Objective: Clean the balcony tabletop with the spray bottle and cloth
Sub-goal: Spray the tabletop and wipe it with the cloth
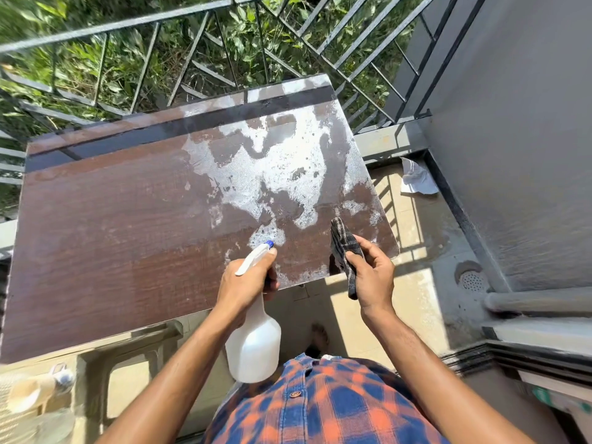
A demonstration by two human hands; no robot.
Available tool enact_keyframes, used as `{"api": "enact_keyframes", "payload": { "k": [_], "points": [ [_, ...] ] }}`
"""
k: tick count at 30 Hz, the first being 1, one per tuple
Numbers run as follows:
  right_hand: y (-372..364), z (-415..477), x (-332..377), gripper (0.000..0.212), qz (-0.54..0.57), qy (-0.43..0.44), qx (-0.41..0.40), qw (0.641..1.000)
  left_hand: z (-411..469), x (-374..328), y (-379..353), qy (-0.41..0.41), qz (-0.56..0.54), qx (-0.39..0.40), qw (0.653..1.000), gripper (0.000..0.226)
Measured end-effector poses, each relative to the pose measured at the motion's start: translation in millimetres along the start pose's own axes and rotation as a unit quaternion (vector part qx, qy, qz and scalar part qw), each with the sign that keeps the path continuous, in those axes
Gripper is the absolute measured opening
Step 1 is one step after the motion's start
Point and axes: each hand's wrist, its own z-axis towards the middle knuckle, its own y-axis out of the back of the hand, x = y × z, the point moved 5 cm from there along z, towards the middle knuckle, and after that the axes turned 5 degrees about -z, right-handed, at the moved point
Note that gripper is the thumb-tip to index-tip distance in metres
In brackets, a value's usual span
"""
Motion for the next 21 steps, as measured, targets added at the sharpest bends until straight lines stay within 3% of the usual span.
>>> {"api": "enact_keyframes", "payload": {
  "k": [5, 21],
  "points": [
    [4, 1, 0, 0.036, 0.006, 0.0, -0.006, 1.0, 1, -5, -8, 0.007, -0.001, 0.031, 0.999, 0.049],
    [10, 7, 1, 0.037, 0.002, -0.006, -0.022, 1.0, 6, -10, -15, 0.007, -0.001, -0.015, 1.0, 0.042]
  ]
}}
